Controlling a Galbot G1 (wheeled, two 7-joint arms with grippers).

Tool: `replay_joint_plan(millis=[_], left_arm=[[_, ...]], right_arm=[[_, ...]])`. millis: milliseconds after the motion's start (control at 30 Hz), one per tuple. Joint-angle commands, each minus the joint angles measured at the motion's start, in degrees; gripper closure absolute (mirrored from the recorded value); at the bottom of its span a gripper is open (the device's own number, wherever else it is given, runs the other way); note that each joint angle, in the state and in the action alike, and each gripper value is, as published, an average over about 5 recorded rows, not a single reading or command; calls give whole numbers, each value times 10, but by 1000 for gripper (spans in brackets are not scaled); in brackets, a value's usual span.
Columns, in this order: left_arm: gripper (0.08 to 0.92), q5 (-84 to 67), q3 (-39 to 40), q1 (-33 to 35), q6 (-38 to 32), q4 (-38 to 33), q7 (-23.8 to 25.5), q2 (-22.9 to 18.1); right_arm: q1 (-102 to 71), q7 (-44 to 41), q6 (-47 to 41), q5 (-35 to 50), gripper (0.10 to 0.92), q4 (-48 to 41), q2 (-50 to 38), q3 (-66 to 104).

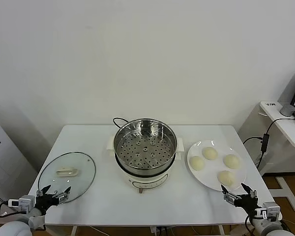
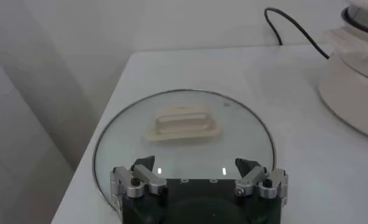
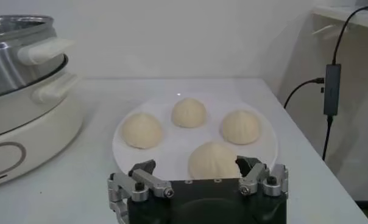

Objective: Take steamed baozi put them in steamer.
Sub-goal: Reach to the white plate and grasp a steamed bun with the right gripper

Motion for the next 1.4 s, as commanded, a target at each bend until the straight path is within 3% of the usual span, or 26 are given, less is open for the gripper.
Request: replay_joint_plan(millis=[33, 233, 600, 833, 1000, 1400], left_arm=[[177, -1, 0, 1, -1, 0, 0, 0], [177, 1, 0, 2, -2, -1, 1, 0], [177, 6, 6, -3, -2, 1, 0, 3], [177, 5, 6, -3, -1, -5, 0, 0], [177, 7, 7, -3, -1, -4, 0, 0], [177, 14, 11, -6, 2, -9, -1, -4]], right_arm=[[0, 0, 0, 0, 203, 0, 0, 0], [4, -6, 2, -26, 203, -1, -6, 1], [105, -43, 72, -442, 203, -81, -84, -3], [214, -69, 130, -598, 203, -163, -154, -58], [328, -202, 156, -598, 203, -220, -199, -123], [672, -419, 164, -412, 203, -362, -295, -499]])
